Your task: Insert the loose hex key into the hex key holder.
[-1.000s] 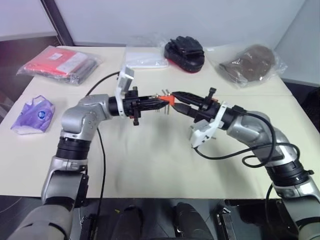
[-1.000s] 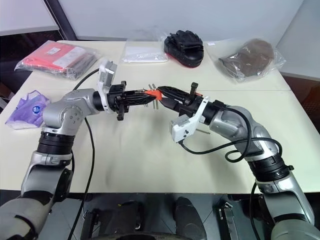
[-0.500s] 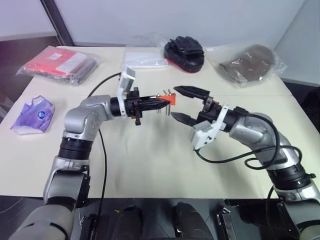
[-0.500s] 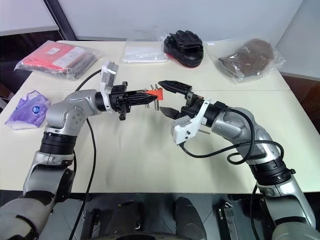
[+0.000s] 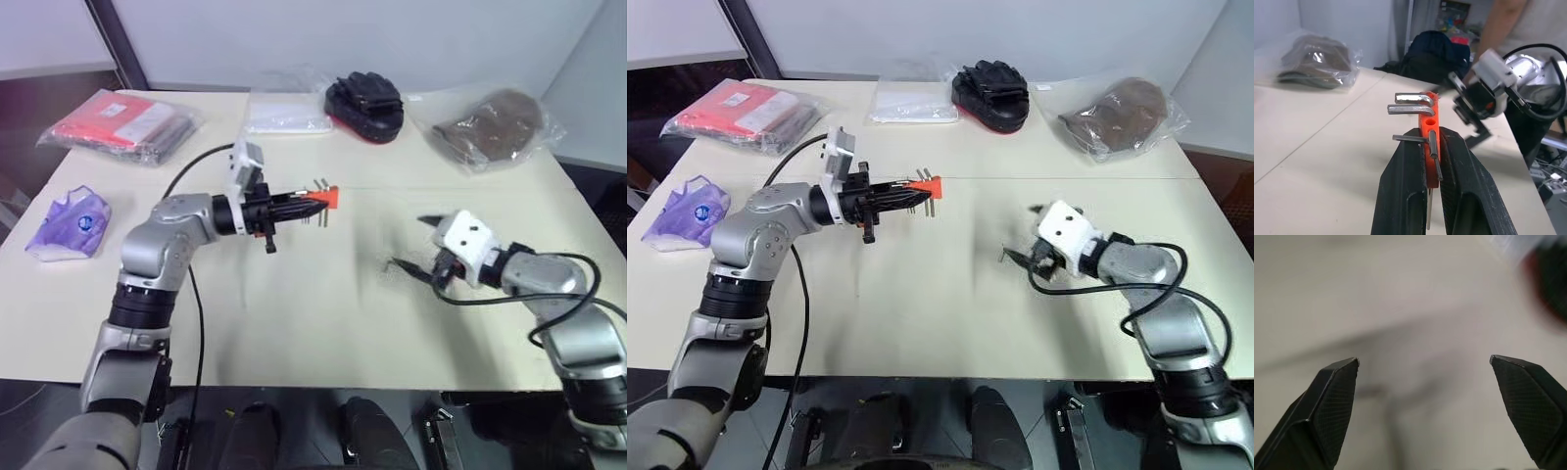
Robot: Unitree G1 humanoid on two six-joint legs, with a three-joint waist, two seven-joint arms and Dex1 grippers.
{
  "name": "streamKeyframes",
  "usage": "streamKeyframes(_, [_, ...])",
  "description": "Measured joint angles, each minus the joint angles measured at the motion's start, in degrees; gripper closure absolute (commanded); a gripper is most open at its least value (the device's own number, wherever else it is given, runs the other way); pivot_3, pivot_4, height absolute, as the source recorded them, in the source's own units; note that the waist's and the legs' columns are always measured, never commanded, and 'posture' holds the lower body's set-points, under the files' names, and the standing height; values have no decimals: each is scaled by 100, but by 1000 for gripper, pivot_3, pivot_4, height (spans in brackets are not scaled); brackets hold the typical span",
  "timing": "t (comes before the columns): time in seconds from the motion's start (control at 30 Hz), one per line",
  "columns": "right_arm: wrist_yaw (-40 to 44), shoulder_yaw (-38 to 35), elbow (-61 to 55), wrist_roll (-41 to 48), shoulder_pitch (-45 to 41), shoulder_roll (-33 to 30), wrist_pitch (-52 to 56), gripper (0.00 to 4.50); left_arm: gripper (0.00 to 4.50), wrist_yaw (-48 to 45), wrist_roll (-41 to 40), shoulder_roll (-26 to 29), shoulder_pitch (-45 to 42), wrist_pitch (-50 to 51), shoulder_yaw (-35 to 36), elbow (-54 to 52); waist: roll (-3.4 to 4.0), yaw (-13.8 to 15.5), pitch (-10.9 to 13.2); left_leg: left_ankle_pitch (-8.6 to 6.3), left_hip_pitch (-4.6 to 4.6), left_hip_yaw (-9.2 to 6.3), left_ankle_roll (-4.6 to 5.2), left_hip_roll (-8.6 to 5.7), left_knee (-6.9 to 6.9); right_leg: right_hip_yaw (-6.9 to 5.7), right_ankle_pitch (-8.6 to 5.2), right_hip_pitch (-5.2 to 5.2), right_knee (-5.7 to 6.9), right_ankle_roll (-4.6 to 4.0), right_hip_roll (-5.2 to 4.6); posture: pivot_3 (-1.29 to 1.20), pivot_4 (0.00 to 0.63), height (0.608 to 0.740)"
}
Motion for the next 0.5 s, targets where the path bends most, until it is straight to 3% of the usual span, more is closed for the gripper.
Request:
streamKeyframes(0.13, [60,116,434,148,-5,-30,584,14,4500,34,46,-7,39,-35,-18,-37,0,-45,0,0,2,3,0,0,0,3,0,0,0,0,2,0,150,740])
streamKeyframes(0.5, [-154,606,1577,-95,-793,314,-75,14,4500,69,130,-5,38,-61,-36,-56,-1,-36,0,0,0,2,0,0,0,1,0,-1,-2,1,2,0,150,740])
